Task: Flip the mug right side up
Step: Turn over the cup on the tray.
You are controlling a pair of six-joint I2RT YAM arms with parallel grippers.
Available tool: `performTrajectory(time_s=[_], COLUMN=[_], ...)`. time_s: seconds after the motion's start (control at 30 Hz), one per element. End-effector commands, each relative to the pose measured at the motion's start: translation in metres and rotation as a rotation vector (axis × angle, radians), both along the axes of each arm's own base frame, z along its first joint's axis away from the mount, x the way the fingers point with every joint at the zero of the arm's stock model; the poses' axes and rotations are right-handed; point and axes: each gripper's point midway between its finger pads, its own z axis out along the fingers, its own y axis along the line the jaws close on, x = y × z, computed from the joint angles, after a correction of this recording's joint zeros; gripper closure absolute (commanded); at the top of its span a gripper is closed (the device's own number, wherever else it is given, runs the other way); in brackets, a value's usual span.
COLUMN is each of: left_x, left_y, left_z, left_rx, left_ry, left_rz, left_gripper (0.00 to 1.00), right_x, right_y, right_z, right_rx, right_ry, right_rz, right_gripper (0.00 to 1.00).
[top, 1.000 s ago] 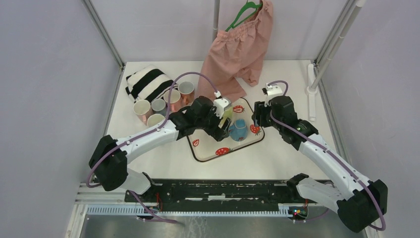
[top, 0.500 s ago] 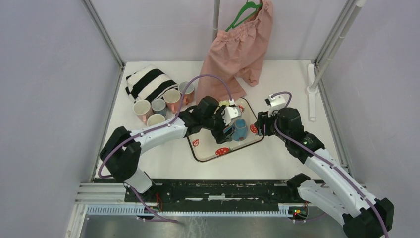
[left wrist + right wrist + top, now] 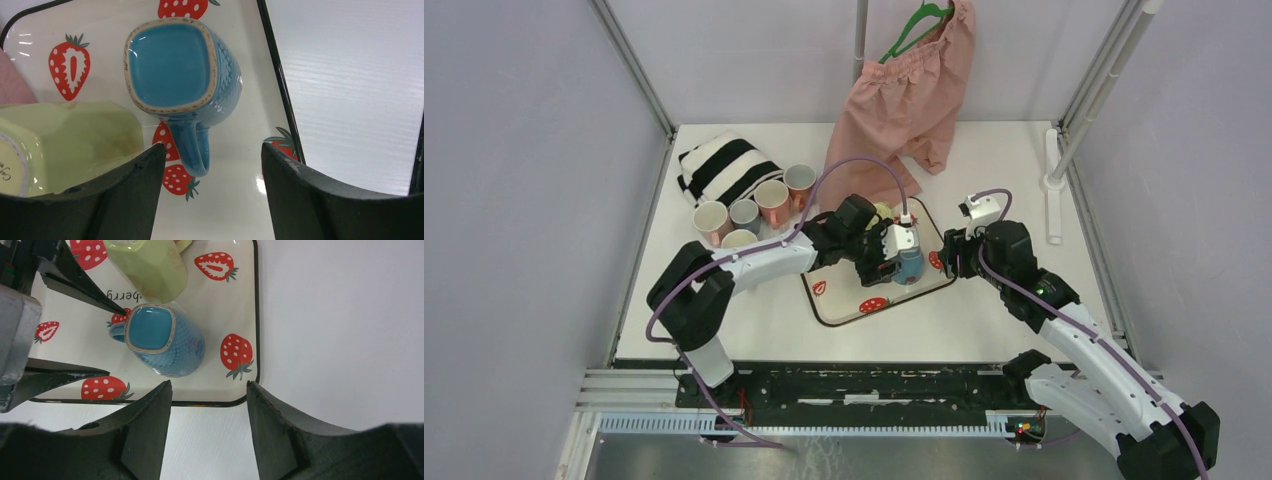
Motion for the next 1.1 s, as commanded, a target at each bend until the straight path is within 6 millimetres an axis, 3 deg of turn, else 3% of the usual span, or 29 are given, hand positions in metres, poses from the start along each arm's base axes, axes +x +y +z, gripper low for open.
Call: performTrajectory(time_s=[0.0,0.23,0.47,0.7,1.07], left_x=[0.012,0.013,0.015,0.018,0.021], left_y=[-0.017,-0.026,-0.020,-0.022,-0.024], left_z=[0.019,0.016,0.007,0.005,-0.005], left_rx=[-0.043,-0.028,0.020,0.034,0.074], left_ry=[-0.076,-0.043,-0.044,-0.031,-0.031], left_rz=[-0.068,-0.100,-0.094,-0.089,-0.062], left_gripper=[0.25,0.41,0.44,0.58,0.61], right_x=[0.002,0.000,0.000,-0.001,-0.002], right_y=[0.002,0.000,0.001,0.002,0.000], right_z=[0.008,0.002,0.001,0.000,-0.003], right_rx=[0.018,0.008,0.008,0.010,0.002], right_ry=[-0.033,-0.022,-0.018,-0.010,-0.006], right_rz=[0.006,0.007,0.013,0.017,0.011], right_gripper=[0.38,0.38,0.38,0.38,0.38])
